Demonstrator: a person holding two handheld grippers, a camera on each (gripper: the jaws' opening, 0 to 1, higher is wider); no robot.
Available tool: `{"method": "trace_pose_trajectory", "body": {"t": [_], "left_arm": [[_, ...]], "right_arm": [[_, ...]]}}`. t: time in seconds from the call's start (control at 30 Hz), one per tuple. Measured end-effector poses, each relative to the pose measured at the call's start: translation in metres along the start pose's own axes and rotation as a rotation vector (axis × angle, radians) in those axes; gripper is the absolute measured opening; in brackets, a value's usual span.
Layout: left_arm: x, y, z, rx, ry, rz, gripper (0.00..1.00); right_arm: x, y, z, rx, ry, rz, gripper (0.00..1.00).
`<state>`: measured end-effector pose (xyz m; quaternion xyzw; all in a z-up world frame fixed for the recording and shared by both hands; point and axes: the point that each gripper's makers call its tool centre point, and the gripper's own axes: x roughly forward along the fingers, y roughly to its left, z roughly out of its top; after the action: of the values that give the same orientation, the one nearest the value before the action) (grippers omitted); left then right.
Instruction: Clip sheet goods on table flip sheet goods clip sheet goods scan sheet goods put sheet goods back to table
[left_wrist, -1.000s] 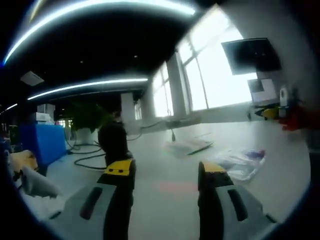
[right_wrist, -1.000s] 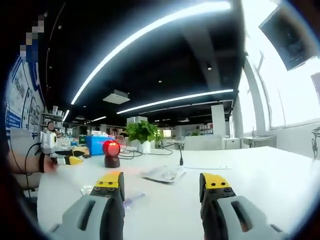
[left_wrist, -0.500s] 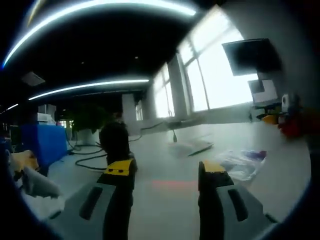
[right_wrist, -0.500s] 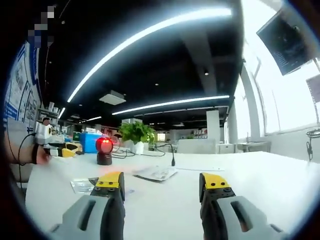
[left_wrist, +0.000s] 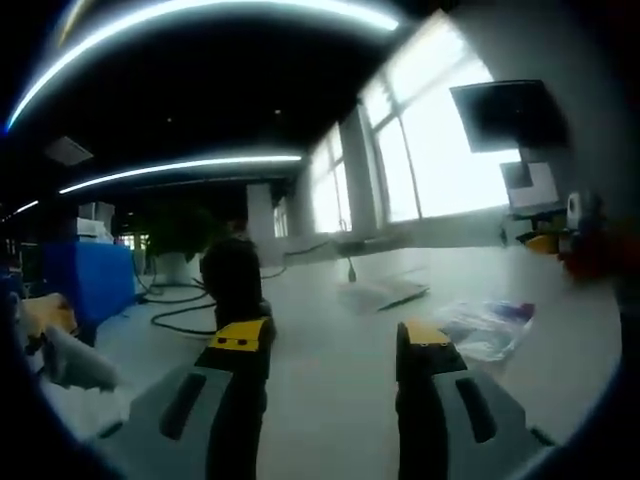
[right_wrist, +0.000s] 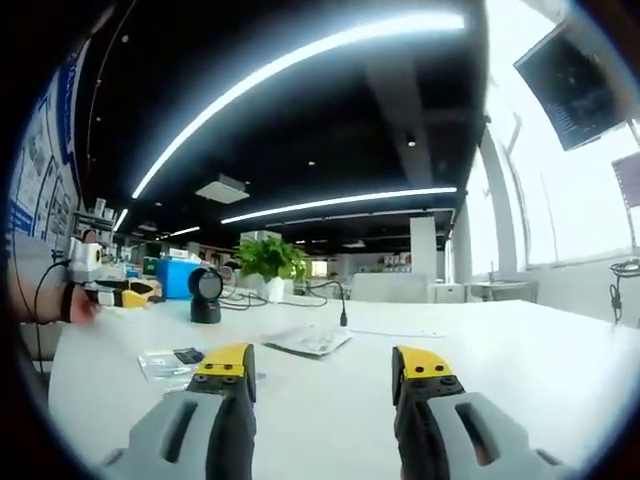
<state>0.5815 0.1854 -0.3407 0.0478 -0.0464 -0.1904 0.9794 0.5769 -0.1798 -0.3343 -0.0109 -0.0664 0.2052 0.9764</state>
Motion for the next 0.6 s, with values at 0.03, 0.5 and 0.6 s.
{"method": "trace_pose_trajectory", "body": {"t": [0.03, 0.5, 0.6], "left_arm": [[-0.0001, -0.0001, 0.0, -0.002, 0.0, 0.0, 0.43], [-0.0018, -0.0031, 0.0053, -0.007, -0.025, -0.026, 0.43], [0.0005, -0.0065, 0.002, -0.014, -0.014, -0.045, 0.43]], "right_arm": [[0.0001, 0.0001, -0.0002, -0.002, 0.002, 0.0, 0.49], [0.0, -0.0003, -0.003, -0.027, 0.013, -0.01, 0.46], [-0.0005, -0.0027, -0.0021, -0.02, 0.007, -0.018, 0.46]]}}
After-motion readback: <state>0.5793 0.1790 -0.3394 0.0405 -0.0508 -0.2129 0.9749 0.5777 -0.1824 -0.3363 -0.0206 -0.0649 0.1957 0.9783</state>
